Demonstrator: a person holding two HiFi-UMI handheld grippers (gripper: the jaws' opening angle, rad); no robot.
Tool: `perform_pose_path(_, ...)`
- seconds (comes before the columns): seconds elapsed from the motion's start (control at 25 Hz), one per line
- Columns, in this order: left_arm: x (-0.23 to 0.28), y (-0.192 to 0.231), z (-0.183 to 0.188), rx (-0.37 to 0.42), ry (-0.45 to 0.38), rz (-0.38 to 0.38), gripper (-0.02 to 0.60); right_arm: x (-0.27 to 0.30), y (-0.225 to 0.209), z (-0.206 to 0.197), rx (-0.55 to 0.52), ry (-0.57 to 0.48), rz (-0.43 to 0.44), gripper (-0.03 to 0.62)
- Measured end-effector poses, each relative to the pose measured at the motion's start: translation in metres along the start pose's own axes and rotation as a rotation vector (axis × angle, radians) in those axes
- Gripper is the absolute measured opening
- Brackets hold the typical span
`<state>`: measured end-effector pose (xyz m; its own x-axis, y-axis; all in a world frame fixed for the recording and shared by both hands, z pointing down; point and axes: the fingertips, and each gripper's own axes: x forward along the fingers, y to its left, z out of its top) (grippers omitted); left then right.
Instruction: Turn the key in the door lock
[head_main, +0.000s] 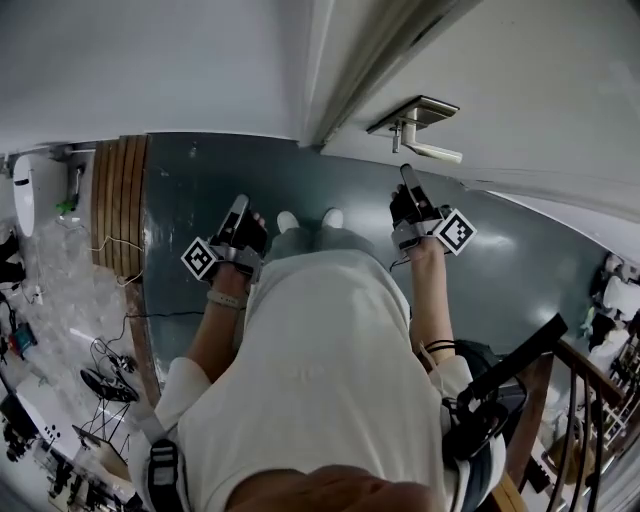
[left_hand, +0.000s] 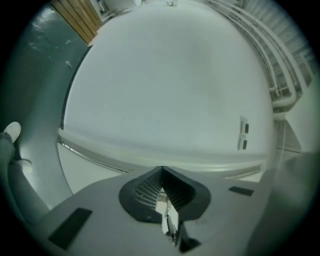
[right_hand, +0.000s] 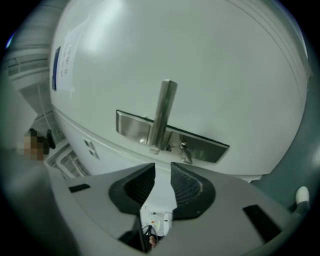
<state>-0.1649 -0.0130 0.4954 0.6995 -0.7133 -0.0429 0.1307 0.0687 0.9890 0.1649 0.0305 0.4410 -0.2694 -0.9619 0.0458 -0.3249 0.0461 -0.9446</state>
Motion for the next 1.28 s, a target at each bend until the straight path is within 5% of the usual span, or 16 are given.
perform_pose_path(0.16,0.019,-0.056,-0.121,0.112,0.139,-0.050,0.008,-0.099,0.060,0.029,-0.054,0.022,0.112,0.083)
perform_pose_path(0.4,0.050,-0.016,-0.131,0.191,0.205,-0.075,0.008,-0.062,0.018,-0.012,-0.057,0.138,0.191,0.083)
perform_pose_path(0.76,0.040,0.014,-0.286,0.212,0.139,-0.034,0.008,-0.159,-0.026,0.007,0.003,0.292,0.251,0.083)
perform_pose_path(1.0,0.011,-0.016,-0.364,0.264,0.122,-0.056,0.008,-0.236,-0.002,0.017,0.061,0.321,0.326,0.083)
perform_pose_path(1.28,-0.026,-0.026,-0.375,0.280,0.144,-0.086,0.008,-0.260,0.023,-0.018,0.039,0.331,0.342,0.083)
